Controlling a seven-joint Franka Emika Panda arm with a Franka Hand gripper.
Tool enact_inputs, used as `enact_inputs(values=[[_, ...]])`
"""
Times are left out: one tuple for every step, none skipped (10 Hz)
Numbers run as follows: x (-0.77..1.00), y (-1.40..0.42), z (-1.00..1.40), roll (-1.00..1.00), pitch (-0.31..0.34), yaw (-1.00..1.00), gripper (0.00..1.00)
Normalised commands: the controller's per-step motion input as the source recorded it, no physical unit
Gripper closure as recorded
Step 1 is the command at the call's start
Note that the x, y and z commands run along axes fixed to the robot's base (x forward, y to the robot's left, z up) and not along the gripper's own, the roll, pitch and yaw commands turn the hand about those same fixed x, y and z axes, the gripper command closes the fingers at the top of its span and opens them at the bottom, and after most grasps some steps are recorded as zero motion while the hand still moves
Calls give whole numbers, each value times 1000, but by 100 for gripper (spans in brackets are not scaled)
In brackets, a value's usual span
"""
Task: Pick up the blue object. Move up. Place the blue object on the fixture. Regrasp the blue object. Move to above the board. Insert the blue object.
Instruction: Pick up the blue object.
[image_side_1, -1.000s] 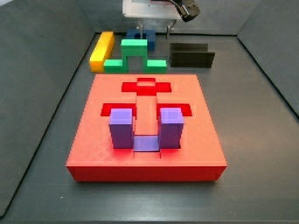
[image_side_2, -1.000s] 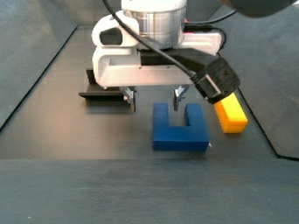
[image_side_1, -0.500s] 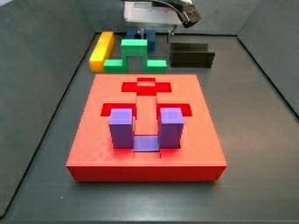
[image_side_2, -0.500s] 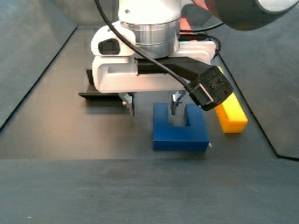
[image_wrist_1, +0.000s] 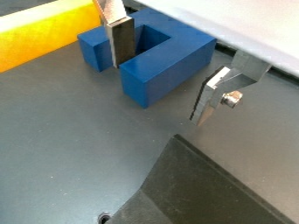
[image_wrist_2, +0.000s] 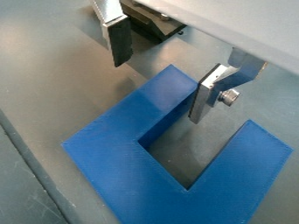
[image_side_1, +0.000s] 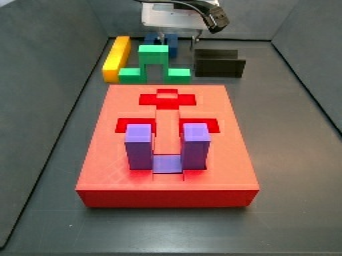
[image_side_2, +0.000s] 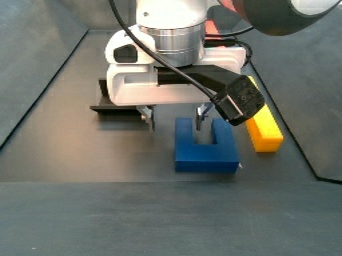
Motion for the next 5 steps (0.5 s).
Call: enact_inputs(values=[[0, 0, -20, 0, 0, 0, 0], [0, 0, -174, 0, -9, 0, 0], [0, 0, -154, 0, -1, 0, 0], [0, 0, 0, 0, 0, 0, 0], [0, 0, 0, 0, 0, 0, 100]])
